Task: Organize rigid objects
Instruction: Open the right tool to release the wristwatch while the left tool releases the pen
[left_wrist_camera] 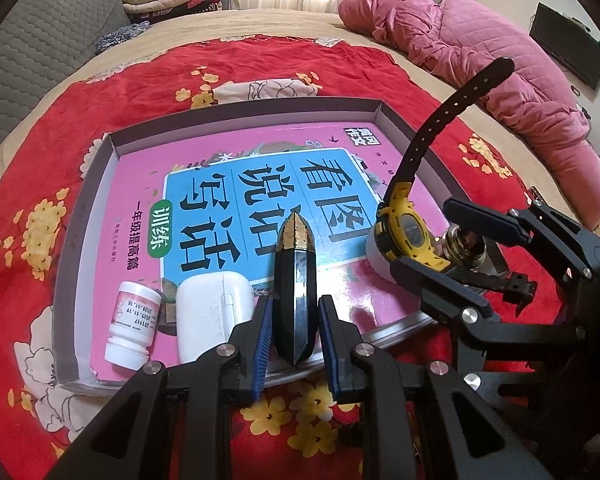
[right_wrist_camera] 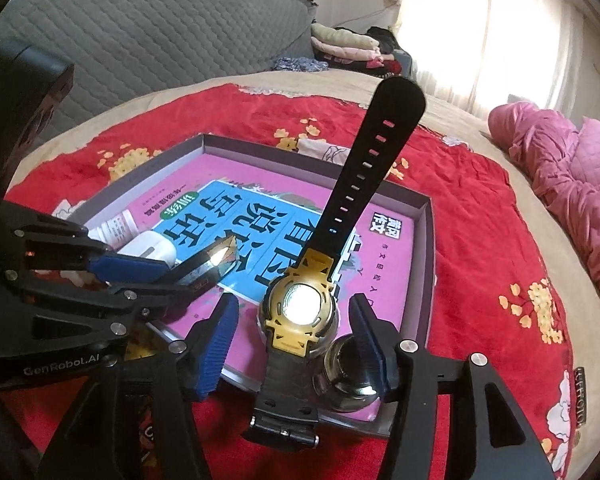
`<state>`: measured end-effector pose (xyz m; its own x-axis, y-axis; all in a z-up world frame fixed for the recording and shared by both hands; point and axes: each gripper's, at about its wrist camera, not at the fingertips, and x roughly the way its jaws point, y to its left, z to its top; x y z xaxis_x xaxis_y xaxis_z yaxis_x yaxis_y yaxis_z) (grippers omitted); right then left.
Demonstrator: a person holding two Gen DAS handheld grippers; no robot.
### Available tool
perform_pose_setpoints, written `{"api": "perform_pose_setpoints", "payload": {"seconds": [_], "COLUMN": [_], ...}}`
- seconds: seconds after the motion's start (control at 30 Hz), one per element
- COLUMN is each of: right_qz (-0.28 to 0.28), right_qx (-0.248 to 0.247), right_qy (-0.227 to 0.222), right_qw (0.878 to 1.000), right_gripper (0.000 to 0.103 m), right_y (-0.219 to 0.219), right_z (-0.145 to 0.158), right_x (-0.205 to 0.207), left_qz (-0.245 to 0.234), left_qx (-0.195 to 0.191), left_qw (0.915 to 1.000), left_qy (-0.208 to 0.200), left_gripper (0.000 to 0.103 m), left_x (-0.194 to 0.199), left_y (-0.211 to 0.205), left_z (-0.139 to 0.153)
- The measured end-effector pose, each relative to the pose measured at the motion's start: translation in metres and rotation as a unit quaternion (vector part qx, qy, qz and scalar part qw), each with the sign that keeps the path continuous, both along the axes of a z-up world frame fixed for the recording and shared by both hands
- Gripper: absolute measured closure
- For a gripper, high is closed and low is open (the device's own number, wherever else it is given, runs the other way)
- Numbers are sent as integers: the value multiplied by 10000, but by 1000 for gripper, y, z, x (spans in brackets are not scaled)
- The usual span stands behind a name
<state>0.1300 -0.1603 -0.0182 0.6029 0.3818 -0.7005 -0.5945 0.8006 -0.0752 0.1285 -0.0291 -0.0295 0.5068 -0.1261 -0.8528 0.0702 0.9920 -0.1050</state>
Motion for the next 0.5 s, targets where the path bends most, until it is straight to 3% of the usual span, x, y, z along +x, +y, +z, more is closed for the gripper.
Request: {"api": "perform_pose_setpoints", "payload": {"seconds": [0.33, 0.5], "right_qz": [78, 93], "right_qx": [386, 640], "right_qy": [-167, -299], "right_qw": [9991, 9975], "right_gripper": [40, 39], "right_y": [-7, -12], "right_z": [14, 23], "right_x": [-6, -9], "left_qz": [23, 176], "left_qx": [75, 11], "left_qw": [9999, 9995], "left_qy": [-140, -272], "left_gripper": [77, 56], "left_x": [-9, -15], "left_y": [1, 9], "left_z": [10, 20]}}
